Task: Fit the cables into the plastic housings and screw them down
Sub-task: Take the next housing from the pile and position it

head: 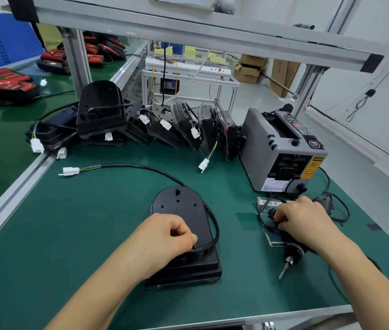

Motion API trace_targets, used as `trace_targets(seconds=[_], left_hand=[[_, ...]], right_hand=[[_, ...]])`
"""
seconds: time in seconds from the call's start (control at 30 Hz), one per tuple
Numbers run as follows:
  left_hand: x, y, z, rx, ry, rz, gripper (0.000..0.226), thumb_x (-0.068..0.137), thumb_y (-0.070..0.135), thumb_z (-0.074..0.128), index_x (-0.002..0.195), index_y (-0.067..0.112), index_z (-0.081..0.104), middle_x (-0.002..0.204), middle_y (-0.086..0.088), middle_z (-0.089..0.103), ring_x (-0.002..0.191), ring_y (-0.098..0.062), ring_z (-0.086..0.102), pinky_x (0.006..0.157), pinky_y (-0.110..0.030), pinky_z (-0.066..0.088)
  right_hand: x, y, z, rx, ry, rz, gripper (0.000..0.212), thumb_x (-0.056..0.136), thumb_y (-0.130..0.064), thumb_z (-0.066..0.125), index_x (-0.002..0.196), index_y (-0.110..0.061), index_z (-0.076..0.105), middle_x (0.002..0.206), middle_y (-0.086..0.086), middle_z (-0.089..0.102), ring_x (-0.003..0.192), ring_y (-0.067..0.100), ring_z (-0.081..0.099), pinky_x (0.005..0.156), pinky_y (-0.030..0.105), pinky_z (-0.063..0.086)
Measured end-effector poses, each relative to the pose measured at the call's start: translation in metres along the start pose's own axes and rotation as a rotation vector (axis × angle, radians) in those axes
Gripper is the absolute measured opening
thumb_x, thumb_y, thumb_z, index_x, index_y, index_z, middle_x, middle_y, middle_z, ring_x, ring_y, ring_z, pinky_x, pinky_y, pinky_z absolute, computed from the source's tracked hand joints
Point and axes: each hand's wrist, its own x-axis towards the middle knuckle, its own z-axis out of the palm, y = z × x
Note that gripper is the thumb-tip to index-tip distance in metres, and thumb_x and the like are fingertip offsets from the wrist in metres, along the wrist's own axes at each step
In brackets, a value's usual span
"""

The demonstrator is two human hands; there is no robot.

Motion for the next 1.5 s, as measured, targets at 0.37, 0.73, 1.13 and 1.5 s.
trace_targets(seconds=[0.37, 0.73, 1.13, 1.5], left_hand=[[0.004, -0.004, 0.000, -0.035, -0.032, -0.015, 0.021, 0.081, 0.038, 0.065, 0.063, 0.030, 0.061, 0.064, 0.001, 0.061, 0.059, -0.016, 0.049, 0.061, -0.029, 0.043], [0.003, -0.004, 0.000, -0.054, -0.034, -0.017, 0.023, 0.082, 0.037, 0.066, 0.060, 0.032, 0.061, 0.061, 0.006, 0.058, 0.056, -0.016, 0.044, 0.057, -0.028, 0.039], [0.002, -0.004, 0.000, -0.060, -0.018, -0.007, 0.022, 0.082, 0.037, 0.066, 0.062, 0.027, 0.063, 0.062, 0.004, 0.060, 0.057, -0.015, 0.048, 0.058, -0.028, 0.041], [0.000, -0.006, 0.001, -0.033, 0.016, 0.080, 0.021, 0.083, 0.037, 0.065, 0.063, 0.032, 0.061, 0.063, 0.013, 0.062, 0.058, -0.006, 0.053, 0.061, -0.029, 0.047]], right_hand=[[0.000, 0.003, 0.008, 0.109, 0.088, -0.037, 0.007, 0.083, -0.035, 0.057, 0.087, -0.040, 0.054, 0.091, -0.017, 0.062, 0.103, 0.012, 0.042, 0.075, 0.028, 0.029], [-0.002, 0.004, 0.007, 0.258, 0.050, -0.045, 0.015, 0.082, -0.036, 0.064, 0.073, -0.041, 0.053, 0.081, -0.022, 0.057, 0.101, 0.010, 0.042, 0.084, 0.029, 0.036], [-0.056, -0.096, -0.060, 0.899, -0.136, -0.456, 0.010, 0.080, -0.036, 0.069, 0.072, -0.038, 0.063, 0.085, -0.014, 0.059, 0.091, -0.006, 0.050, 0.078, 0.007, 0.034], [-0.048, -0.113, -0.071, 0.792, -0.261, -0.471, 0.016, 0.085, -0.034, 0.066, 0.072, -0.041, 0.057, 0.087, -0.010, 0.056, 0.088, -0.014, 0.045, 0.077, 0.005, 0.035]])
